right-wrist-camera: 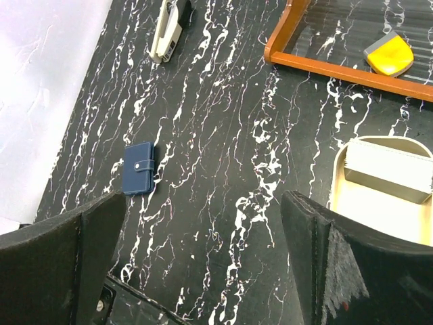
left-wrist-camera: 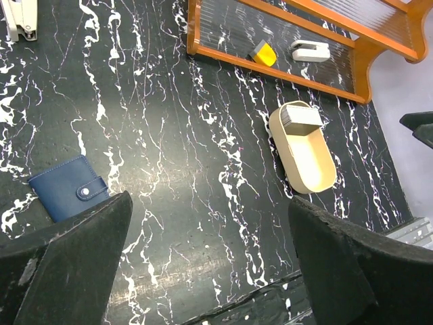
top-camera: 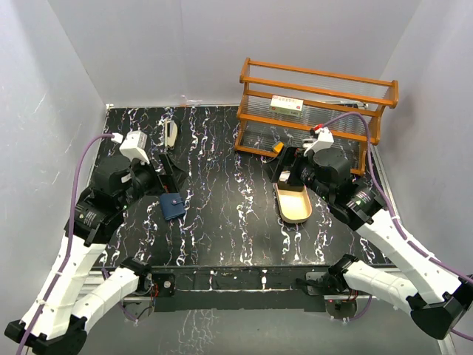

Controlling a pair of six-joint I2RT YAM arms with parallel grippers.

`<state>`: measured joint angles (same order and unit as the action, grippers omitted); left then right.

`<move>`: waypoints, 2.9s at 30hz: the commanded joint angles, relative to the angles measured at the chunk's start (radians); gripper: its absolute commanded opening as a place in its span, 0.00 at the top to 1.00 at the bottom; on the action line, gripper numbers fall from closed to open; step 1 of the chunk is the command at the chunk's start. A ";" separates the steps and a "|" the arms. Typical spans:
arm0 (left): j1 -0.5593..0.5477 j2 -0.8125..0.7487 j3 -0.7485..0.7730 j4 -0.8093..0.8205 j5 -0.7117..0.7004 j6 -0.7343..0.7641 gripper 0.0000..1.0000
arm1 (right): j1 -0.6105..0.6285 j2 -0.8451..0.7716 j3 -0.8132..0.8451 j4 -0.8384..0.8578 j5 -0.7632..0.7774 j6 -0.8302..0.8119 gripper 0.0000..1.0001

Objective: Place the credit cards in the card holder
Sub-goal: Move the card holder to the center of the board.

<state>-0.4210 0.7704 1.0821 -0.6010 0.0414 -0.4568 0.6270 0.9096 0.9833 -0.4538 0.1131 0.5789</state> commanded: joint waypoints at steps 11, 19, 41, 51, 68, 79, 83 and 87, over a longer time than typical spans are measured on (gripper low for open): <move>-0.001 0.078 -0.052 -0.070 -0.139 -0.078 0.01 | -0.003 -0.021 -0.017 0.028 -0.008 0.030 0.02; -0.001 0.164 -0.131 -0.027 -0.179 -0.115 0.03 | -0.003 -0.076 -0.036 0.052 -0.017 0.019 0.02; 0.317 0.466 -0.316 0.175 -0.007 -0.178 0.41 | -0.003 -0.133 -0.010 -0.016 0.039 -0.020 0.02; 0.336 0.526 -0.387 0.230 -0.036 -0.215 0.57 | -0.004 -0.138 0.001 0.015 0.027 -0.036 0.02; 0.327 0.668 -0.437 0.367 0.286 -0.128 0.76 | -0.003 -0.071 -0.002 0.005 -0.042 -0.007 0.04; 0.127 0.774 -0.446 0.484 0.375 -0.171 0.76 | -0.003 -0.052 -0.001 -0.019 -0.061 0.015 0.06; 0.044 0.799 -0.427 0.532 0.392 -0.200 0.76 | -0.003 -0.027 -0.001 -0.029 -0.078 0.015 0.11; 0.030 0.781 -0.435 0.578 0.445 -0.243 0.75 | -0.003 0.024 0.002 -0.041 -0.137 0.021 0.19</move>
<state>-0.3733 1.5444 0.6697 -0.0048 0.4660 -0.6666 0.6270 0.8978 0.9474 -0.5056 0.0380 0.5911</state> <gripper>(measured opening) 0.237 0.853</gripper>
